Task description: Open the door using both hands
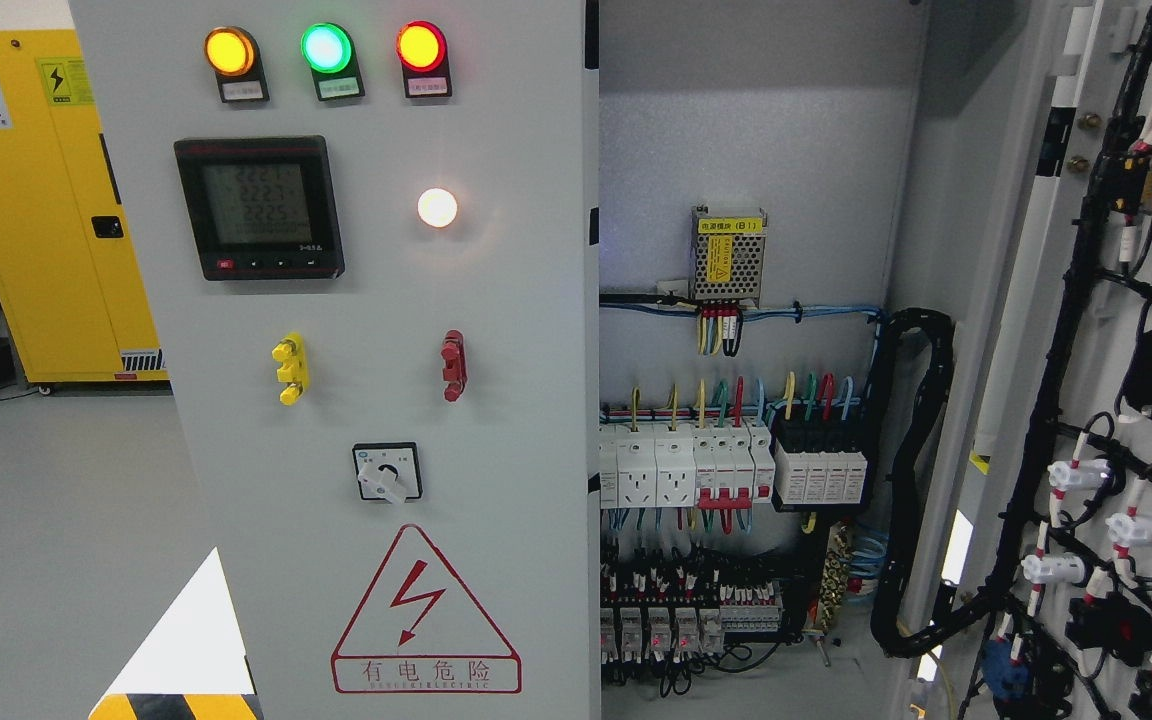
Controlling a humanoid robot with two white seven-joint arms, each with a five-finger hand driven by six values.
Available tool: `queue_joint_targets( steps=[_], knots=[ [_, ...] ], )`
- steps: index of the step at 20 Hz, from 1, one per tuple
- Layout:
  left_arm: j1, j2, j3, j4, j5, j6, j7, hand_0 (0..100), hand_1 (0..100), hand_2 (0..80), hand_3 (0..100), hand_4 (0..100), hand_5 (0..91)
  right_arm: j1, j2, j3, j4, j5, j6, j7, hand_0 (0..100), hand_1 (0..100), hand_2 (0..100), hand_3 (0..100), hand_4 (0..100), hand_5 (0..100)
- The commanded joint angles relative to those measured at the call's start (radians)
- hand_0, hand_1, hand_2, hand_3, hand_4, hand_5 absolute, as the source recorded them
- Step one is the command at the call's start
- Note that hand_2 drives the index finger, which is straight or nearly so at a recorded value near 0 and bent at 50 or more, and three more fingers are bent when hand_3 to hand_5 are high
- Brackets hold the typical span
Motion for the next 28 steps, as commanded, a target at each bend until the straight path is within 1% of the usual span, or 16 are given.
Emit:
queue_joint_targets(
  steps=[1, 3, 6, 8, 11, 12, 13, 15, 18, 20, 23, 24, 27, 28],
  knots=[
    [0.014, -0.002, 0.011, 0.056, -0.001, -0.018, 0.009, 0, 0, 0.0, 0, 0, 0.0, 0.122, -0.012, -0.007, -0.383, -0.004, -0.042, -0.001, 20, 12, 0, 0, 0, 0],
    [0.012, -0.003, 0.011, 0.056, -0.001, -0.04, 0.009, 0, 0, 0.0, 0, 0, 0.0, 0.202, -0.038, -0.026, -0.625, -0.007, -0.042, -0.002, 20, 12, 0, 0, 0, 0],
    [0.012, -0.003, 0.012, 0.056, -0.001, -0.043, 0.009, 0, 0, 0.0, 0, 0, 0.0, 0.27, -0.037, -0.034, -0.912, -0.007, -0.041, -0.002, 20, 12, 0, 0, 0, 0],
    [0.008, -0.002, 0.012, 0.056, 0.001, -0.043, 0.018, 0, 0, 0.0, 0, 0, 0.0, 0.317, -0.038, -0.017, -1.106, -0.007, -0.041, -0.001, 20, 12, 0, 0, 0, 0],
    [0.002, -0.002, 0.012, 0.055, 0.002, -0.055, 0.036, 0, 0, 0.0, 0, 0, 0.0, 0.382, -0.038, 0.028, -1.42, -0.007, -0.041, -0.001, 20, 12, 0, 0, 0, 0],
    [-0.001, -0.002, 0.012, 0.055, 0.002, -0.058, 0.039, 0, 0, 0.0, 0, 0, 0.0, 0.394, -0.04, 0.035, -1.506, -0.007, -0.039, -0.001, 20, 12, 0, 0, 0, 0],
    [-0.003, -0.002, 0.012, 0.055, 0.002, -0.06, 0.039, 0, 0, 0.0, 0, 0, 0.0, 0.399, -0.04, 0.049, -1.562, -0.006, -0.039, -0.001, 20, 12, 0, 0, 0, 0],
    [-0.004, -0.002, 0.012, 0.055, 0.002, -0.06, 0.039, 0, 0, 0.0, 0, 0, 0.0, 0.406, -0.04, 0.084, -1.701, -0.004, -0.039, -0.001, 20, 12, 0, 0, 0, 0],
    [-0.009, 0.0, 0.012, 0.055, 0.002, -0.067, 0.039, 0, 0, 0.0, 0, 0, 0.0, 0.399, -0.038, 0.133, -1.862, -0.004, -0.048, -0.001, 20, 12, 0, 0, 0, 0],
    [-0.011, 0.0, 0.011, 0.055, 0.002, -0.096, 0.039, 0, 0, 0.0, 0, 0, 0.0, 0.387, -0.037, 0.15, -1.936, -0.003, -0.058, -0.001, 20, 12, 0, 0, 0, 0],
    [-0.017, 0.0, 0.012, 0.055, 0.004, -0.11, 0.032, 0, 0, 0.0, 0, 0, 0.0, 0.309, -0.03, 0.154, -1.935, -0.003, -0.156, -0.001, 20, 12, 0, 0, 0, 0],
    [-0.015, -0.002, 0.012, 0.055, 0.004, -0.11, 0.032, 0, 0, 0.0, 0, 0, 0.0, 0.272, -0.03, 0.154, -1.935, -0.003, -0.173, -0.002, 20, 12, 0, 0, 0, 0],
    [-0.015, 0.0, 0.011, 0.056, -0.006, -0.11, 0.03, 0, 0, 0.0, 0, 0, 0.0, 0.165, -0.026, 0.155, -1.935, -0.003, -0.174, -0.002, 20, 12, 0, 0, 0, 0],
    [-0.015, 0.0, 0.011, 0.056, -0.004, -0.11, 0.03, 0, 0, 0.0, 0, 0, 0.0, 0.129, -0.017, 0.155, -1.935, 0.0, -0.17, -0.002, 20, 12, 0, 0, 0, 0]
  ],
)
